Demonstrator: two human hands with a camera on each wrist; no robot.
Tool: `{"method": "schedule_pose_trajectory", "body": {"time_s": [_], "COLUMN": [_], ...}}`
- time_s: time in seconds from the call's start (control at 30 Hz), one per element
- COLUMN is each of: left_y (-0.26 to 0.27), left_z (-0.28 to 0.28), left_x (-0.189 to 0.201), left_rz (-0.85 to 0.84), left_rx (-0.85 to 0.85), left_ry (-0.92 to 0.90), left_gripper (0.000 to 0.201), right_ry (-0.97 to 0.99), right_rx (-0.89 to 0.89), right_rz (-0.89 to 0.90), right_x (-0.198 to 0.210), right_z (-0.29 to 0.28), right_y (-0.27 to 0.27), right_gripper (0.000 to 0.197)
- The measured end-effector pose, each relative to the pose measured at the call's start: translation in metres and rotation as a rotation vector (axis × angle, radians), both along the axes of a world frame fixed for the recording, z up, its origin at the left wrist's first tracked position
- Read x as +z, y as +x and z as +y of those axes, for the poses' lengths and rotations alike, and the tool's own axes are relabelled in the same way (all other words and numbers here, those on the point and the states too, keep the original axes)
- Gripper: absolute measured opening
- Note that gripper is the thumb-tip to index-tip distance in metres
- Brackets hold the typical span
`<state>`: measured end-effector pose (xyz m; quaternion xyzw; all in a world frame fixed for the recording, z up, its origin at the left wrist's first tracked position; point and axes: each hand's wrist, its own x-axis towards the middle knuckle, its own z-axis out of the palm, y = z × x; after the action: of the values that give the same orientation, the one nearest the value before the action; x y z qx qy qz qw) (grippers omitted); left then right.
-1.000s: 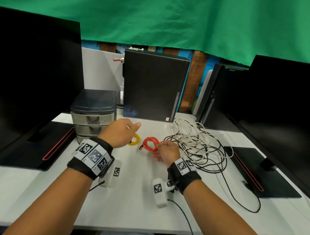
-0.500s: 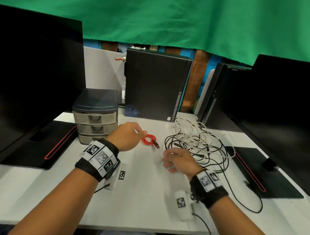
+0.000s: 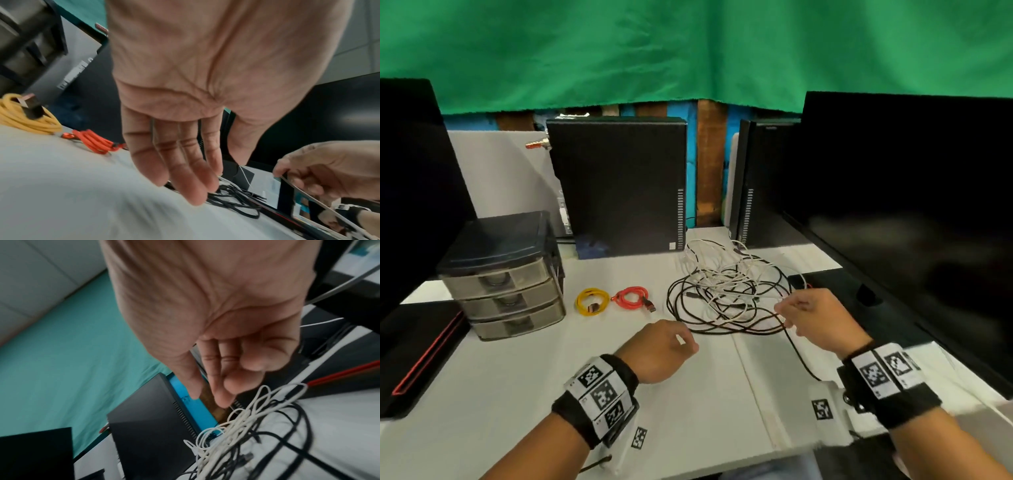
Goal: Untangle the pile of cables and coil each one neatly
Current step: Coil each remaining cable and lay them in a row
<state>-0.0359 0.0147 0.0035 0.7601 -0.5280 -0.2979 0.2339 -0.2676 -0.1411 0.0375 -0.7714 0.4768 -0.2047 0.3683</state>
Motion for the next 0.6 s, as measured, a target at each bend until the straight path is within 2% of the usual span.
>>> {"method": "schedule_pose_trajectory", "body": {"time_s": [0.07, 0.13, 0.2, 0.23, 0.27, 0.33, 0.4, 0.43, 0.5, 0.57, 0.6], "left_y": [-0.012, -0.027, -0.039, -0.043, -0.047, -0.052, -0.056, -0.058, -0.064, -0.070, -0.074], "left_z": [-0.003, -0.002, 0.000, 0.002, 0.003, 0.004, 0.006, 0.007, 0.008, 0.008, 0.009], "left_x": [-0.001, 0.000, 0.002, 0.002, 0.002, 0.001, -0.003, -0.005, -0.009, -0.008, -0.005], "left_rz": [0.024, 0.046, 0.060, 0.072, 0.090, 0.145, 0.187, 0.191, 0.255, 0.455, 0.551], "left_rx": [-0.041, -0.109, -0.157, -0.171, -0.180, -0.183, -0.190, -0.187, -0.135, -0.021, 0.023], "left_ry": [0.011, 0.046, 0.077, 0.081, 0.075, 0.057, 0.043, 0.038, 0.015, -0.038, -0.074], "left_gripper": [0.018, 0.030, 0.054, 0.060, 0.058, 0.041, 0.025, 0.022, 0.028, 0.035, 0.032], "right_ry": [0.107, 0.253, 0.244, 0.204, 0.169, 0.136, 0.131, 0.154, 0.306, 0.499, 0.564], "right_rx": [-0.023, -0.032, -0.029, -0.013, 0.009, 0.090, 0.207, 0.264, 0.331, 0.335, 0.310], "right_rz": [0.041, 0.079, 0.221, 0.321, 0.415, 0.536, 0.546, 0.475, 0.184, -0.171, -0.321], "right_x": [-0.003, -0.006, -0.007, -0.008, -0.007, -0.010, -0.015, -0.018, -0.022, -0.019, -0.015], "right_z": [-0.004, -0.003, -0.003, -0.004, -0.003, 0.000, 0.005, 0.009, 0.022, 0.039, 0.046], "right_y": [-0.007, -0.008, -0.006, -0.005, -0.004, -0.003, 0.001, 0.004, 0.014, 0.028, 0.035], "right_gripper": [0.017, 0.023, 0.031, 0.035, 0.038, 0.041, 0.035, 0.031, 0.026, 0.022, 0.020]}}
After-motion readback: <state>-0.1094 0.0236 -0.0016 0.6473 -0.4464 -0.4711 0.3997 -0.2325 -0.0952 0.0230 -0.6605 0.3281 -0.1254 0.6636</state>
